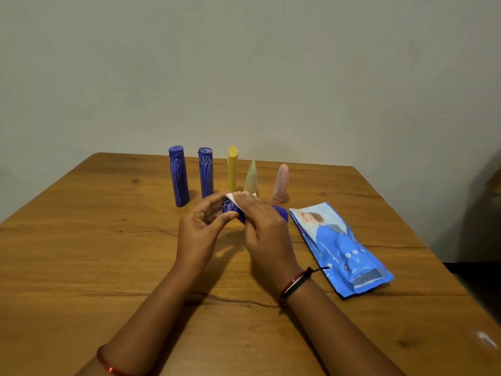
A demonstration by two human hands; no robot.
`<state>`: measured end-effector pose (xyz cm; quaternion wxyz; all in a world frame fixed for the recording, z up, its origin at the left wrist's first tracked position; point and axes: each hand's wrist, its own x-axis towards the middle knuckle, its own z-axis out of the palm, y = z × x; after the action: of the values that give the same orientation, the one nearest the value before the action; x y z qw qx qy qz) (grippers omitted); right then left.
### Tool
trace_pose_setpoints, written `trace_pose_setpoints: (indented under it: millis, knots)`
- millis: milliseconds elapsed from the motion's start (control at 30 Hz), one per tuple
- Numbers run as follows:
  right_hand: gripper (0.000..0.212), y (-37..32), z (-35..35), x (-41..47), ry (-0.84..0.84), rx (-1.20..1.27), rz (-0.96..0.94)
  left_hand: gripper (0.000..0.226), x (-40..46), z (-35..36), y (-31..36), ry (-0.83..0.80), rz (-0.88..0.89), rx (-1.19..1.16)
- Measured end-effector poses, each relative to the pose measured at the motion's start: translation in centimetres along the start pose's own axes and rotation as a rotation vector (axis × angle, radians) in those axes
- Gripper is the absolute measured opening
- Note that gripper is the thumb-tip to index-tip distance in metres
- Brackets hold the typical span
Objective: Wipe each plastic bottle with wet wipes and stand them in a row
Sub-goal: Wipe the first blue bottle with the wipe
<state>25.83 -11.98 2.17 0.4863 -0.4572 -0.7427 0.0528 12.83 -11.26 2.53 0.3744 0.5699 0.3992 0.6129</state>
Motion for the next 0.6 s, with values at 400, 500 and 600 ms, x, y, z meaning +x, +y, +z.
trace_pose_setpoints:
  millis: [400,500,600]
  knots:
    - [0.040,-0.7,-1.4,-0.2,0.091,0.415,0.150,0.061,0.1,-0.1,1.0,0.060,0.054,-0.150]
    - [0.040,-1.2,-1.3,0.0,0.075,0.498,0.219,0.050,0.1,0.0,1.3,0.070,0.070,-0.089]
    - [0.040,-1.4,-1.4,0.0,0.078,0.568,0.306,0.038,0.2,0.0,1.6,0.055,0.083,-0.040]
